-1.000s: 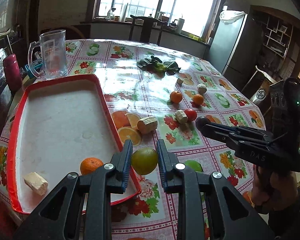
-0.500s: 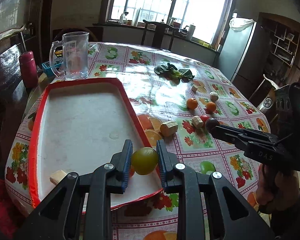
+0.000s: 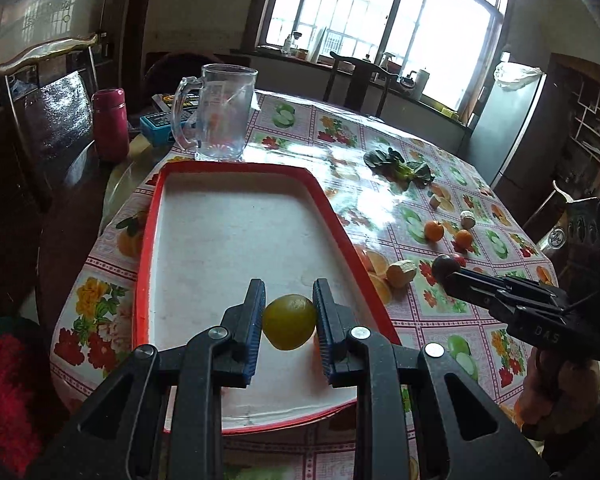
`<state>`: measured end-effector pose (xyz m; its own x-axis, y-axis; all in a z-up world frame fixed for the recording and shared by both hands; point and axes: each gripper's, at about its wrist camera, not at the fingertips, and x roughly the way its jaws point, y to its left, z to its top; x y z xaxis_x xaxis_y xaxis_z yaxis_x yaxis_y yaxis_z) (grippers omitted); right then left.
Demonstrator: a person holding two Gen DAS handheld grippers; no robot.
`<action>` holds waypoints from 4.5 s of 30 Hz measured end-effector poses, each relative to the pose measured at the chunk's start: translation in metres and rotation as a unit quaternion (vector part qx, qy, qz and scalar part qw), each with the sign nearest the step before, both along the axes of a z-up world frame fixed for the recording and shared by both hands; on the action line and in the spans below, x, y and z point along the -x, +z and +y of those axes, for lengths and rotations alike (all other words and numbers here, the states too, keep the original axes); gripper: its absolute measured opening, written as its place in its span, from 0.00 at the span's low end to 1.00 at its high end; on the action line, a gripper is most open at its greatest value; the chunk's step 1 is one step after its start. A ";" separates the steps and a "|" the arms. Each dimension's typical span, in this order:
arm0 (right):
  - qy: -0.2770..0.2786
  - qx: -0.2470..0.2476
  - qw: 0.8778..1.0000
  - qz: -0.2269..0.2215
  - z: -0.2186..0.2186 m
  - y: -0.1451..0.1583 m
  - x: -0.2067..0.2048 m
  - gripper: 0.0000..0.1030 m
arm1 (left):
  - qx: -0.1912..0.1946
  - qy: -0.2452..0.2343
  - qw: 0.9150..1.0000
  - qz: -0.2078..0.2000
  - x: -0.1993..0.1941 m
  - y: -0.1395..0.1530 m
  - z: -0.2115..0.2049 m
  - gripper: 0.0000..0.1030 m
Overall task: Organize fruits
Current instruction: 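Carry the green-yellow fruit with the left tool while the right tool carries the plum to the tray, then open the left tool in the tray while the right tool releases the plum there, then move both tools back over the table toward the next items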
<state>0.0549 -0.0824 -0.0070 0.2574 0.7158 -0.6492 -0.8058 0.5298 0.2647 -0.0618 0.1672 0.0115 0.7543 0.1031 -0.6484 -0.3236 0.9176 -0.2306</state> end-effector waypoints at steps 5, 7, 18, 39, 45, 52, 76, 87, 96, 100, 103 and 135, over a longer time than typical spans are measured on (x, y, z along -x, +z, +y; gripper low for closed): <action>0.015 0.002 1.000 -0.001 0.019 0.000 0.003 0.19 | 0.001 0.012 1.000 -0.003 0.003 0.001 0.013 0.21; 0.020 0.003 1.000 -0.001 0.026 0.000 0.003 0.19 | 0.002 0.016 1.000 -0.004 0.003 0.002 0.018 0.21; 0.041 0.011 0.999 0.005 0.053 -0.007 0.002 0.19 | 0.005 0.026 1.000 0.009 -0.004 -0.008 0.039 0.21; 0.092 0.073 0.993 0.016 0.113 -0.045 -0.001 0.19 | 0.027 0.038 0.997 0.063 -0.033 -0.046 0.069 0.21; 0.095 0.096 0.991 0.016 0.120 -0.052 -0.001 0.24 | 0.024 0.030 0.995 0.089 -0.041 -0.056 0.065 0.21; 0.099 0.093 0.991 0.001 0.110 -0.044 0.007 0.38 | 0.013 0.047 0.994 0.097 -0.034 -0.058 0.063 0.46; 0.001 0.029 0.999 -0.013 -0.017 -0.005 -0.001 0.38 | -0.019 0.024 0.997 0.069 -0.023 -0.020 0.005 0.46; -0.047 0.023 0.999 -0.005 -0.071 -0.008 -0.011 0.38 | -0.029 -0.004 0.997 0.066 -0.031 -0.012 -0.025 0.51; -0.076 0.025 0.997 -0.005 -0.101 -0.009 -0.017 0.38 | -0.024 -0.030 0.997 0.066 -0.042 -0.013 -0.048 0.51; -0.091 0.029 0.995 -0.005 -0.115 -0.010 -0.021 0.38 | -0.024 -0.045 0.997 0.066 -0.048 -0.012 -0.060 0.51; -0.104 0.030 0.994 -0.002 -0.126 -0.012 -0.026 0.38 | -0.026 -0.055 0.996 0.065 -0.054 -0.011 -0.069 0.51; -0.175 0.039 0.984 0.020 -0.174 -0.030 -0.092 0.38 | -0.026 -0.113 0.987 0.108 -0.126 -0.036 -0.124 0.51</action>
<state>0.1469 -0.2567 -0.0371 0.4523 0.5354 -0.7133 -0.5597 0.7931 0.2404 0.0646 0.0435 -0.0244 0.6070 -0.0146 -0.7946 -0.1451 0.9810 -0.1289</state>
